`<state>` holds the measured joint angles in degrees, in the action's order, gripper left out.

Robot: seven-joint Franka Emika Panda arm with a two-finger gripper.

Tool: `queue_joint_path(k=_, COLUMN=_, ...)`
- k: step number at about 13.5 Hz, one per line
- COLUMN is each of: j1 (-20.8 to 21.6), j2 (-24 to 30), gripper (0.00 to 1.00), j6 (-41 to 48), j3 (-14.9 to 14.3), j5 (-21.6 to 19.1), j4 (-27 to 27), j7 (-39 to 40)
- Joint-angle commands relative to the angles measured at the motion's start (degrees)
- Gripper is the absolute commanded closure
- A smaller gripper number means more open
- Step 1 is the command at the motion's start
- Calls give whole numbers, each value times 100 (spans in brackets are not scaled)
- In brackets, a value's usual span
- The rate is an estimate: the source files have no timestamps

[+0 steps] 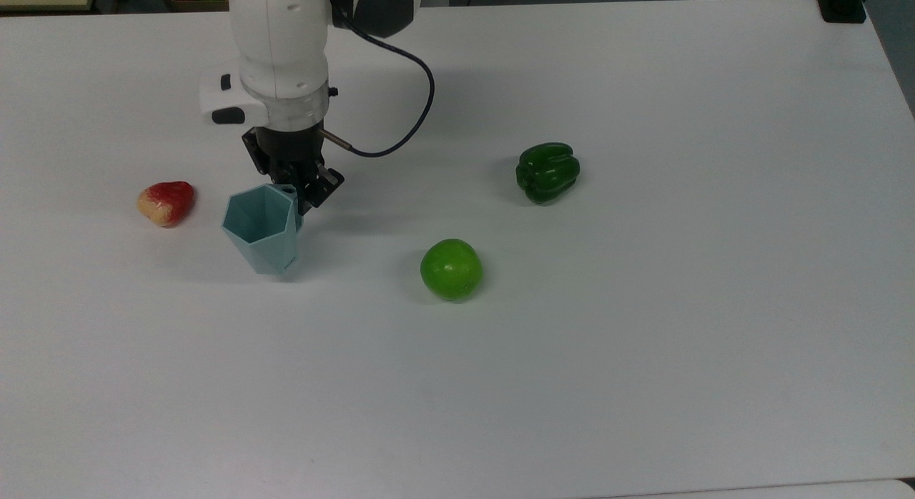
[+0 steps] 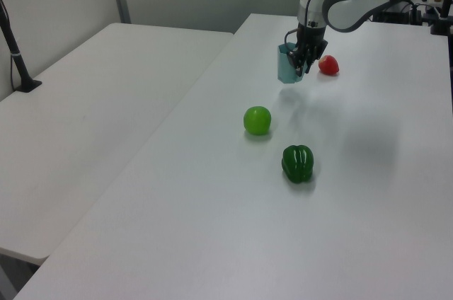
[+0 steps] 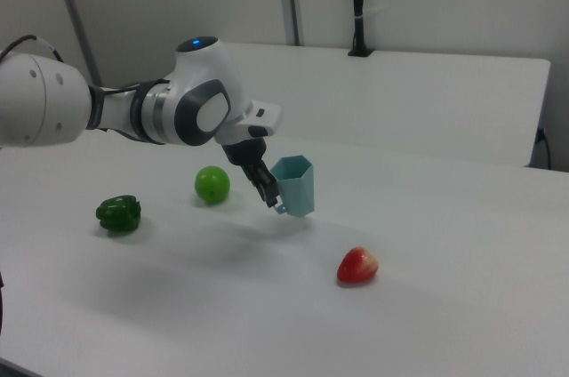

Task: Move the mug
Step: 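Drag the mug across the table toward the lime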

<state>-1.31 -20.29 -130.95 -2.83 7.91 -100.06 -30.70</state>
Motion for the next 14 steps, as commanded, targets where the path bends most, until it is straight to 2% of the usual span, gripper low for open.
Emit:
queue_joint_path(k=1, j1=69, j2=-176, gripper=85, j6=-106, j3=28, j5=17, j4=162, j7=-76)
queue_joint_path(k=5, j1=122, j2=-352, gripper=84, j6=-212, j3=28, j5=53, j4=162, j7=-76)
queue_joint_path(k=9, j1=140, j2=-432, gripper=74, j6=-317, j3=28, j5=62, j4=171, j7=-76)
queue_joint_path(k=12, j1=140, j2=-432, gripper=52, j6=-309, j3=28, j5=53, j4=171, j7=-85)
queue_joint_path(k=13, j1=140, j2=-432, gripper=33, j6=-309, j3=28, j5=53, j4=171, j7=-85)
queue_joint_path(k=14, j1=140, j2=-423, gripper=24, j6=-300, j3=28, j5=53, j4=171, j7=-85)
